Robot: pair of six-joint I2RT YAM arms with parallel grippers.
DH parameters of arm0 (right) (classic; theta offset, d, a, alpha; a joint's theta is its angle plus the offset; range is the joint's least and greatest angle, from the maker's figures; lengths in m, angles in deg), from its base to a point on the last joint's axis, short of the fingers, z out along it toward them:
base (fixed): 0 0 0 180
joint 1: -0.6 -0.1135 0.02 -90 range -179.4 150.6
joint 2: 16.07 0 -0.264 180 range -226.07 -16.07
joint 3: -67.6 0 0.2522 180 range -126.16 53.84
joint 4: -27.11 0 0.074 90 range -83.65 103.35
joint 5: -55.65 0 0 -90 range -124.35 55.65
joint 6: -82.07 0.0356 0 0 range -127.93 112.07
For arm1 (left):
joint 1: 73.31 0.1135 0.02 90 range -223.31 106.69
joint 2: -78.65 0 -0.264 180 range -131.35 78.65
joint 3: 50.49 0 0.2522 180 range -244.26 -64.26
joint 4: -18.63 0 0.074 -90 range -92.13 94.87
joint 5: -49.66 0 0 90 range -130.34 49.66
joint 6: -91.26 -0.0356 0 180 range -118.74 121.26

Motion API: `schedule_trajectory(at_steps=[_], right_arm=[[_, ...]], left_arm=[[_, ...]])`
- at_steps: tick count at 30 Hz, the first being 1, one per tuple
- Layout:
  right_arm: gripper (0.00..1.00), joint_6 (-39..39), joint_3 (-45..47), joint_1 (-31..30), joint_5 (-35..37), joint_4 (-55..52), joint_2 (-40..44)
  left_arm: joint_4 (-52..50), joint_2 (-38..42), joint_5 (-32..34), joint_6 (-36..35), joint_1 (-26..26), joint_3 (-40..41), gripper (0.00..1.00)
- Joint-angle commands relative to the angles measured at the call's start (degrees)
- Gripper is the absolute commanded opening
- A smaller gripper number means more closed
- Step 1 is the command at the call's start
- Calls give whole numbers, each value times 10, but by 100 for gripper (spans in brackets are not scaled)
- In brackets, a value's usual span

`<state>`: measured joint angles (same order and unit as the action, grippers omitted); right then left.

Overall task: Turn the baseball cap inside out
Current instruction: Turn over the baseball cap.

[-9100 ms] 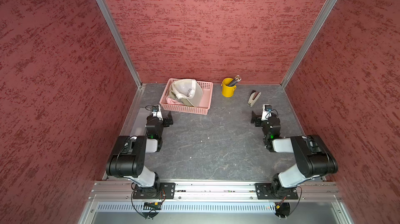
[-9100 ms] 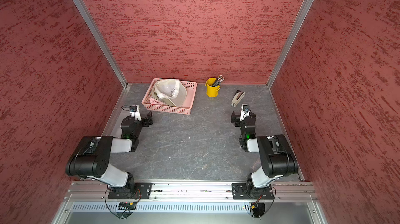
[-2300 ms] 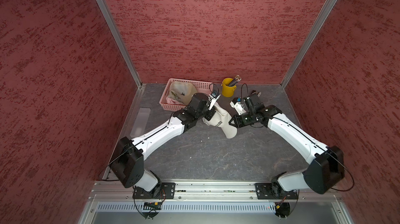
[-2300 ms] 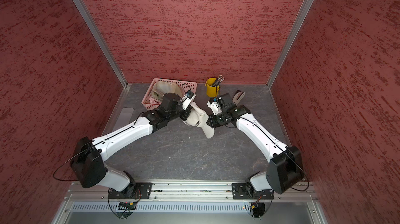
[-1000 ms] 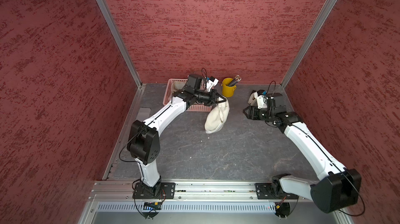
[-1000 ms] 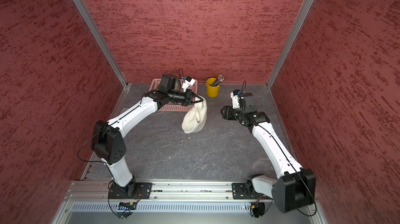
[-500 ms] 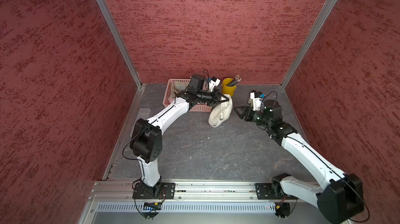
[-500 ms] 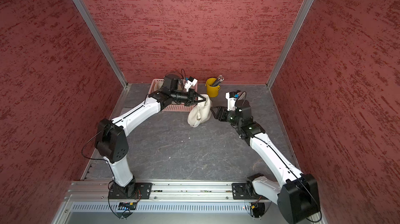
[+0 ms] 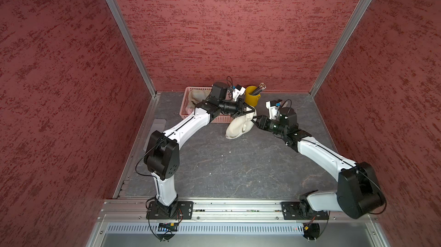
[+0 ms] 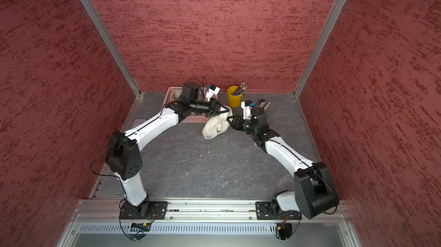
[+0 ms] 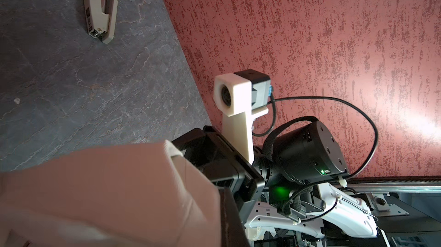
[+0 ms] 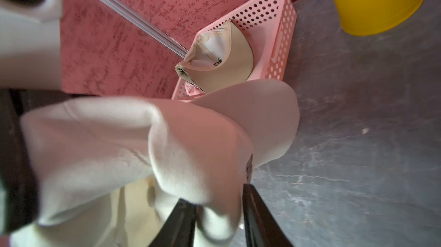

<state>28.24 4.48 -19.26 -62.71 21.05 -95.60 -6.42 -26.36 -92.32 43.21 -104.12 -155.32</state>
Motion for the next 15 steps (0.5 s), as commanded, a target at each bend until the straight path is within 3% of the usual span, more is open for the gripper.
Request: schedule_trajectory(at_steps=[1,6,9,15], right_arm=[[18,6,-22,-4,-35,42,3],[9,-72,-32,5,-42,-79,40],[7,-110,-43,24,-52,-163,59],[5,-166,-85,37,-36,-292,53]], left_arm=[[49,-2,-18,14,8,9,0],[46,26,-33,8,63,43,0],[-40,42,-24,-65,107,52,2],[-171,60,40,-212,159,74,22]])
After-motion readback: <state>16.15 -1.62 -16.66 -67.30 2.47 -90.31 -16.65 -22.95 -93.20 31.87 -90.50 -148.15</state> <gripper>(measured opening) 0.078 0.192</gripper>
